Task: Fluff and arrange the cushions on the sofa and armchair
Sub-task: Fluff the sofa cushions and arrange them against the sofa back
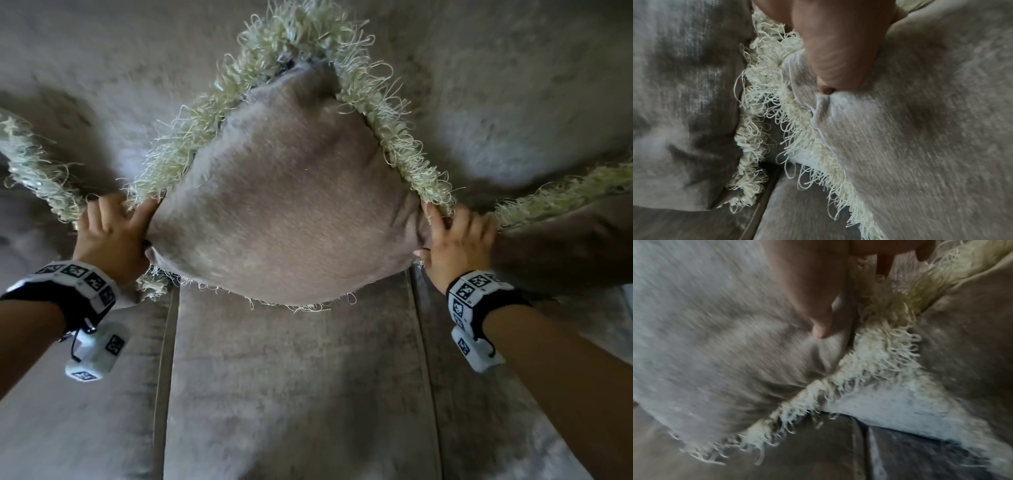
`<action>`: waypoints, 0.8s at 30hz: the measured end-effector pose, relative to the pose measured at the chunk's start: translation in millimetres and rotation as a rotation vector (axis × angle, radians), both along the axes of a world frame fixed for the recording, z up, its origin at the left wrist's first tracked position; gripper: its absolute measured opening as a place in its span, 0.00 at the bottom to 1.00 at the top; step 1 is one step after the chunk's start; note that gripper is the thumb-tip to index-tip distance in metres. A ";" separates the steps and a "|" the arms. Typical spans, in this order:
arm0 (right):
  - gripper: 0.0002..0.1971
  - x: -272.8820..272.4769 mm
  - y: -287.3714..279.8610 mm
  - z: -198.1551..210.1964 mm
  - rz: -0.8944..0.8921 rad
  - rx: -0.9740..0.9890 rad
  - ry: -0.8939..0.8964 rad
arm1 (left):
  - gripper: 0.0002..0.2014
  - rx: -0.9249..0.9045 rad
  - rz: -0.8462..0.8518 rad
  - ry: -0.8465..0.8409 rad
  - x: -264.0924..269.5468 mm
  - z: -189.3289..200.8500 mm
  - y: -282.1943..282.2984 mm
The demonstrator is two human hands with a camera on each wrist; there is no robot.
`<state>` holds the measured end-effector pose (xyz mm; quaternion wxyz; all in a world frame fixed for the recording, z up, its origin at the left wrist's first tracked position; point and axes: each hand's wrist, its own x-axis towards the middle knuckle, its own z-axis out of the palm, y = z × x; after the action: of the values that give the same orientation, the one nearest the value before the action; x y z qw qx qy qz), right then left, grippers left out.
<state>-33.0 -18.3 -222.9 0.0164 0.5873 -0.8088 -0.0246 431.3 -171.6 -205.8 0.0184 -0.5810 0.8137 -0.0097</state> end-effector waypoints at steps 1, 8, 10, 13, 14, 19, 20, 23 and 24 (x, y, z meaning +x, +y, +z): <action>0.47 3.7 -0.2 1.6 0.012 -0.036 -0.022 | 0.43 -0.016 -0.008 0.027 0.2 -0.3 3.3; 0.56 42.5 -7.6 20.2 0.278 -0.225 -0.219 | 0.41 -0.023 -0.288 0.169 -10.0 15.0 19.8; 0.61 42.5 -13.0 19.8 0.249 -0.157 -0.217 | 0.43 0.013 -0.311 0.161 -19.6 20.8 16.6; 0.66 32.5 -18.8 10.8 0.178 -0.040 -0.174 | 0.53 0.079 -0.288 0.121 -28.4 22.6 8.3; 0.66 29.0 -20.6 7.2 0.155 -0.015 -0.158 | 0.55 0.089 -0.286 0.108 -29.7 21.0 4.8; 0.61 23.9 -33.6 -4.0 0.128 0.040 -0.095 | 0.58 0.112 -0.239 0.075 -33.0 4.4 -10.4; 0.60 23.6 -36.0 -5.5 0.125 0.047 -0.084 | 0.58 0.115 -0.230 0.069 -33.1 0.9 -12.0; 0.60 22.0 -41.1 -9.0 0.108 0.070 -0.072 | 0.59 0.101 -0.225 0.057 -33.6 -3.3 -16.1; 0.60 22.0 -42.0 -9.7 0.102 0.076 -0.070 | 0.59 0.098 -0.222 0.054 -34.1 -3.0 -16.4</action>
<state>-11.0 -60.2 -232.6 -0.0328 0.6283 -0.7765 -0.0340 397.2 -188.0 -208.8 0.0237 -0.4856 0.8728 0.0435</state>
